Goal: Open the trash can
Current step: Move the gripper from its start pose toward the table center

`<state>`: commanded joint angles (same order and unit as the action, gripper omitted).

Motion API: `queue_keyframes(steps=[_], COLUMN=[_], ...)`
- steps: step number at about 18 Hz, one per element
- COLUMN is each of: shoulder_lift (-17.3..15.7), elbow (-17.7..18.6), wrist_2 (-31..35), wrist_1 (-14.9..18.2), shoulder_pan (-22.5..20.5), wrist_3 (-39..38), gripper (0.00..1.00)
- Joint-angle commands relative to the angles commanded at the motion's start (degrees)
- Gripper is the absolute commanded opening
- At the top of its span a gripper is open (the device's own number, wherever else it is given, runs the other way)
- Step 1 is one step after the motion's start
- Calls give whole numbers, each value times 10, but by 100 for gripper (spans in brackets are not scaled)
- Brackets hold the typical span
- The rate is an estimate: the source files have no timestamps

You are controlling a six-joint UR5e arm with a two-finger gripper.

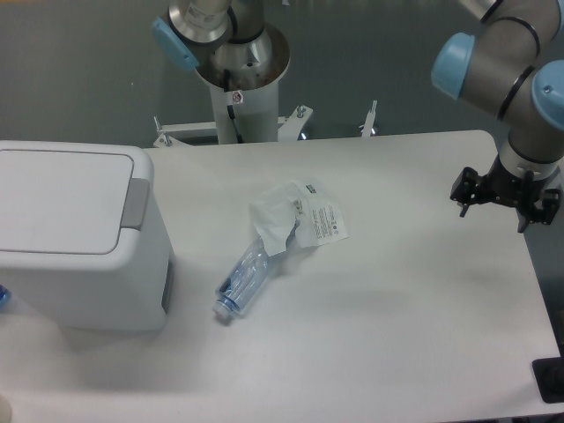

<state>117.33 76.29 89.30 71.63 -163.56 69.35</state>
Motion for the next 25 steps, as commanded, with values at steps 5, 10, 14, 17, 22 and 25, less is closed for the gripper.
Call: queue_keyframes(steps=[5,10,14,17,22,25], shoulder_lift=[-11,-22,-36,-36,-47,-55], elbow=[1,18,47,60,71,77], wrist_2=[-1,-27,-33,-43,-41,-75], wrist_1=[1,-1,-4,-41,-40,-19], shoulder_pan=[1,2,-2,0,16,38], wrist_3=[0,-7,-15,-37,-100,-149], gripper=[100,100,100,100,100,100])
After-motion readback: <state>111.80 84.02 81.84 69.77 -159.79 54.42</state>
